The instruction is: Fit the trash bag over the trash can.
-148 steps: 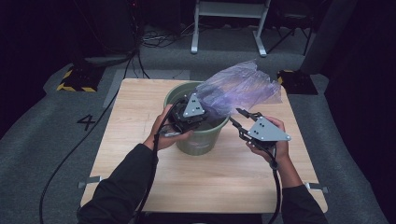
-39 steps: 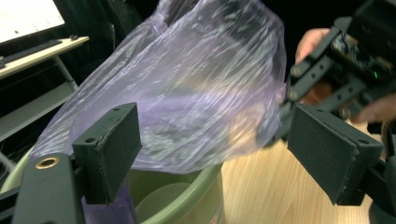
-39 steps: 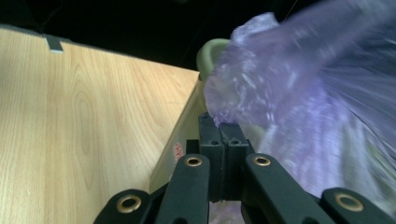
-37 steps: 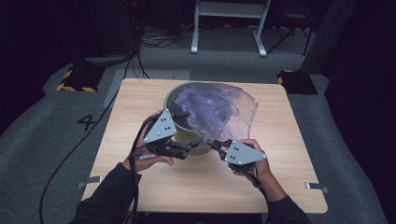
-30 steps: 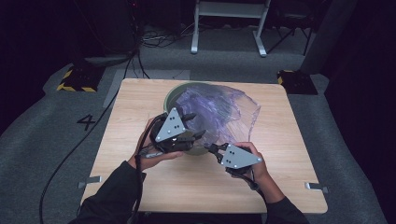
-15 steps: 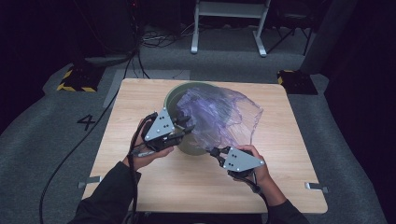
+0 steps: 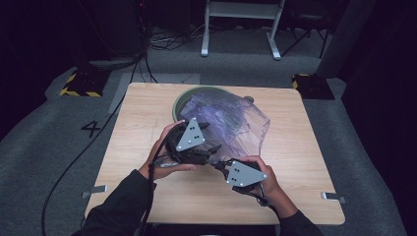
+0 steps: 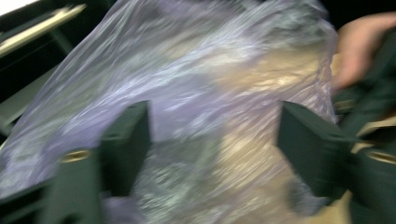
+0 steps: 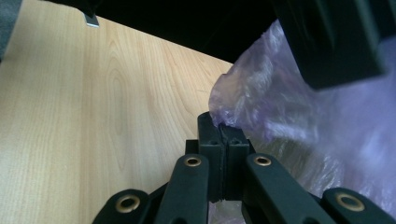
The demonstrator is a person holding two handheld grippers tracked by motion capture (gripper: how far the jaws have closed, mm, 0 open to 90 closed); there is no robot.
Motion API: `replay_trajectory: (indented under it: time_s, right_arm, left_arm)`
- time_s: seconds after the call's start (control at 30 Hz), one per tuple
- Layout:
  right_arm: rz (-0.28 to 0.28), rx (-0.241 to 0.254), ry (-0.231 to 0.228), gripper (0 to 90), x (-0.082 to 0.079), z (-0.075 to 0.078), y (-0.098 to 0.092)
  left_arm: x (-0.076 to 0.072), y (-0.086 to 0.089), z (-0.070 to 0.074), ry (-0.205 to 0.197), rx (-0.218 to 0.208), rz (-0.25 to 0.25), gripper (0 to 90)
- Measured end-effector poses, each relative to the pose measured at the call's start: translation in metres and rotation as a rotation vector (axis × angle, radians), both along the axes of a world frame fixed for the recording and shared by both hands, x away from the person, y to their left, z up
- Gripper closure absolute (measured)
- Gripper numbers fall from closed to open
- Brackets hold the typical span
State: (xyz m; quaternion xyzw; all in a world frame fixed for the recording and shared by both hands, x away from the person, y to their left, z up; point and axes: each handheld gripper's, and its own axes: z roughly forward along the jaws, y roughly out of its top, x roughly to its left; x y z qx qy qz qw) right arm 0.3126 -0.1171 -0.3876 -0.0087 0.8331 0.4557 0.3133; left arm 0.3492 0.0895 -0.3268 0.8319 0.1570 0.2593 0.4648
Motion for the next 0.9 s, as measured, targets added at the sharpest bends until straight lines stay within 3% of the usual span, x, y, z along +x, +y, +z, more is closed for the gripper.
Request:
replay_trajectory:
  time_s: [0.03,0.07,0.1,0.13,0.27,0.37,0.47,0.57,0.6,0.63,0.7,0.8,0.9]
  right_arm:
    - [0.006,0.001,-0.002,90.0,-0.001,0.000,0.000]
    - [0.006,0.001,-0.002,90.0,-0.001,0.000,0.000]
    - [0.011,0.001,-0.007,89.8,-0.002,0.000,-0.001]
    - [0.010,0.004,-0.006,89.6,-0.003,-0.001,-0.001]
    - [0.009,0.007,-0.003,89.3,-0.004,-0.002,-0.003]
    - [0.015,0.009,-0.001,89.5,-0.005,-0.003,-0.004]
    - [0.004,0.034,0.006,83.6,-0.005,-0.003,-0.008]
    - [0.000,0.040,0.011,84.3,-0.005,-0.002,-0.013]
    - [-0.002,0.039,0.012,85.9,-0.005,-0.002,-0.015]
    - [-0.004,0.043,0.014,86.9,-0.005,-0.001,-0.015]
    - [-0.005,0.044,0.015,90.0,-0.003,-0.001,-0.016]
    - [-0.010,0.039,0.023,90.0,-0.003,-0.003,-0.013]
    - [-0.016,0.017,0.020,90.0,-0.002,-0.006,-0.008]
  left_arm:
    - [0.000,0.000,0.000,0.000,0.000,0.000,46.8]
    - [0.001,0.001,-0.002,-0.001,0.005,-0.003,46.8]
    - [0.002,0.003,-0.003,-0.010,0.011,0.013,62.0]
    - [0.004,0.008,-0.005,-0.007,-0.003,0.025,69.1]
    - [0.004,0.018,-0.006,-0.015,-0.032,0.044,89.3]
    - [0.003,0.028,-0.005,-0.026,-0.050,0.040,89.8]
    - [0.000,0.041,-0.009,-0.039,-0.087,0.047,89.9]
    - [0.001,0.049,-0.013,-0.015,-0.113,0.028,89.8]
    - [0.000,0.049,-0.014,-0.017,-0.122,0.038,88.5]
    - [-0.001,0.048,-0.015,-0.015,-0.129,0.054,77.5]
    - [-0.006,0.044,-0.014,0.010,-0.138,0.013,51.1]
    - [-0.022,0.033,-0.011,-0.040,-0.156,-0.026,22.5]
    - [-0.031,0.023,-0.004,-0.042,-0.168,-0.069,15.2]
